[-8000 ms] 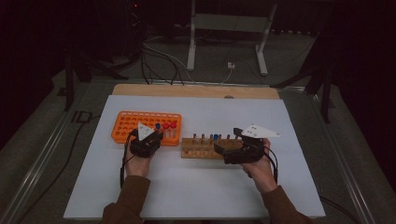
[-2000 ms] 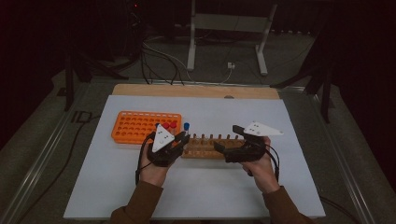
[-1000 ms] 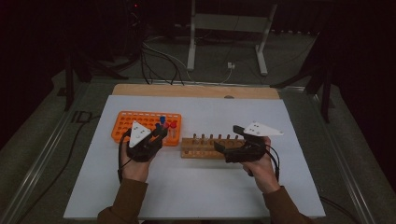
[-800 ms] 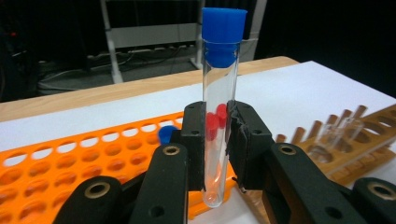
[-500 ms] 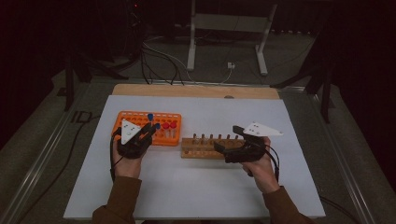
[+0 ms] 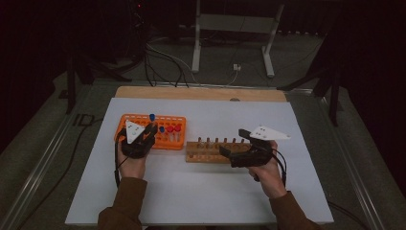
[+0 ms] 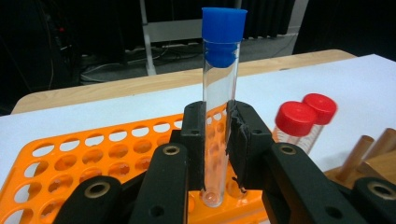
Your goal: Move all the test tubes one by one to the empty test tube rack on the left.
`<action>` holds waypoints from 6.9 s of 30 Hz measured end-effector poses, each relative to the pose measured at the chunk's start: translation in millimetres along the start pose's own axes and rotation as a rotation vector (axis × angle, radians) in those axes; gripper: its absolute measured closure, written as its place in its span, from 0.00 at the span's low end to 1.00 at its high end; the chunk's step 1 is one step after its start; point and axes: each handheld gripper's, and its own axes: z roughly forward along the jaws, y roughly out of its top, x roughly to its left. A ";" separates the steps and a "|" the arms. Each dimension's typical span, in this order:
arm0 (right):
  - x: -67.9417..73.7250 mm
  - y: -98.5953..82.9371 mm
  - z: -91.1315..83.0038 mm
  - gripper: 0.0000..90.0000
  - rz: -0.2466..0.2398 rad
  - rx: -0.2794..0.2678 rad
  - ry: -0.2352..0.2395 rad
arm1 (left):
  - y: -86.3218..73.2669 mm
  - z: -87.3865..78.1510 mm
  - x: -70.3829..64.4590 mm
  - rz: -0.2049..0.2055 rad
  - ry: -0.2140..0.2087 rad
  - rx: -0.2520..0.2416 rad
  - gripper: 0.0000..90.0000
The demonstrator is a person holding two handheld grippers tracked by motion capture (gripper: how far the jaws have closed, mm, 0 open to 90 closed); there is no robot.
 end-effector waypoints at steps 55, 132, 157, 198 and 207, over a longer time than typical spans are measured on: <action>-0.2 -6.7 12.9 0.01 0.010 0.039 0.022 | -37.2 11.4 13.9 -0.112 -0.091 0.130 0.67; 10.4 -2.7 51.0 0.85 -0.093 0.041 -0.040 | -0.3 -22.7 -50.8 0.035 -0.246 -0.008 0.04; 34.5 22.8 35.9 0.85 -0.136 0.030 0.051 | 24.1 -9.0 -120.1 0.202 -0.423 0.014 0.54; -4.7 -6.1 10.1 0.02 -0.065 0.042 -0.071 | 14.6 -26.3 -57.1 0.077 -0.307 0.004 0.85; -16.5 -18.6 -0.6 0.00 -0.032 0.039 -0.103 | 14.4 -33.0 -39.1 0.045 -0.263 -0.010 0.85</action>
